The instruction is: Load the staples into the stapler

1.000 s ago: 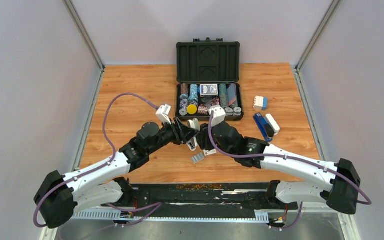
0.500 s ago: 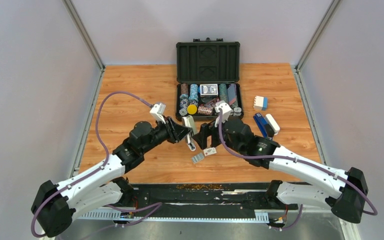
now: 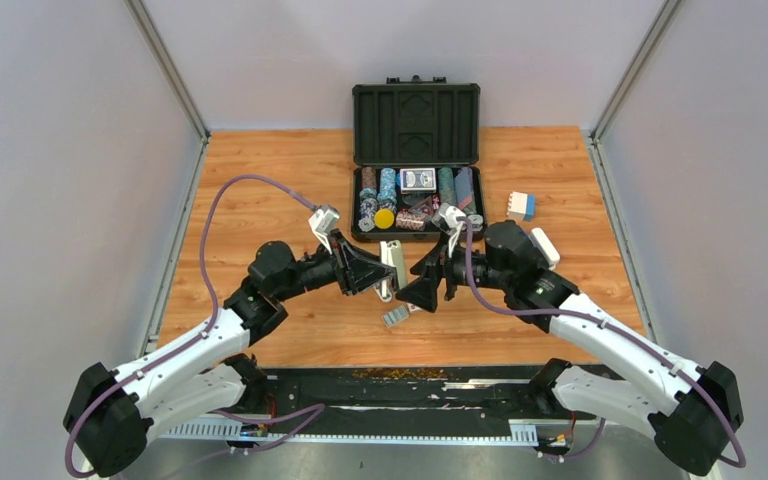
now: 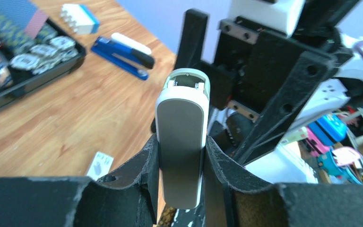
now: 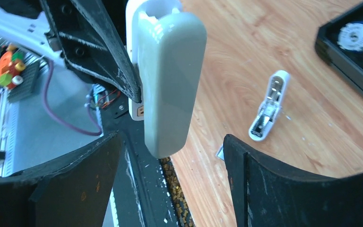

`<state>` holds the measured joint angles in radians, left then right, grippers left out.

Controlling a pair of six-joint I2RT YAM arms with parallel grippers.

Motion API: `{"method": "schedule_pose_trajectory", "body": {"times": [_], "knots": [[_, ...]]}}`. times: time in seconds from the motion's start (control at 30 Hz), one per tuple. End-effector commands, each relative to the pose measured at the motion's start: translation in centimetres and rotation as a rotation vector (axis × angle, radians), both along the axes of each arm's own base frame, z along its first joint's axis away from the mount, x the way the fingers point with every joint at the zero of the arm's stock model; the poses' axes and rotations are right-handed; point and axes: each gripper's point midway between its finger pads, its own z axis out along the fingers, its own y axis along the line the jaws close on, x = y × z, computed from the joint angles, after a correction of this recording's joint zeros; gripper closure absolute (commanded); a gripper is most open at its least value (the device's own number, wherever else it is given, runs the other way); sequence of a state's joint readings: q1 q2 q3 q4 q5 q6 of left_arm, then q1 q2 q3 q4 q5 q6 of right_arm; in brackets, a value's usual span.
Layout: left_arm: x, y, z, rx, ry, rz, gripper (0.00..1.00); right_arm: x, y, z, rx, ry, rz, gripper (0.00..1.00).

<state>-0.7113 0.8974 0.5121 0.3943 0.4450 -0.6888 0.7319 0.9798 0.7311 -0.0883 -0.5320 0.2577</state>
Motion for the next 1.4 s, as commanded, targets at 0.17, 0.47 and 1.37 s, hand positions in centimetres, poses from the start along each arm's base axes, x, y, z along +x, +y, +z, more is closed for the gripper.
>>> {"method": "schedule_pose_trajectory", "body": {"times": [0.17,0.47,1.37], "knots": [[-2.9,-0.7,5.6,-0.201,-0.144,-0.171,0.97,-2.6,1.6,2.7,0.107,-0.085,0.239,0.32],[-3.0,-0.4,5.0,-0.159,-0.165,-0.168,0.98,-3.4,0.9,2.9,0.128,-0.088,0.301,0.60],[-5.0,-0.1,-2.0,0.258,-0.165,-0.314,1.00,2.7,-4.7,5.9,0.104,-0.083,0.129,1.00]]}}
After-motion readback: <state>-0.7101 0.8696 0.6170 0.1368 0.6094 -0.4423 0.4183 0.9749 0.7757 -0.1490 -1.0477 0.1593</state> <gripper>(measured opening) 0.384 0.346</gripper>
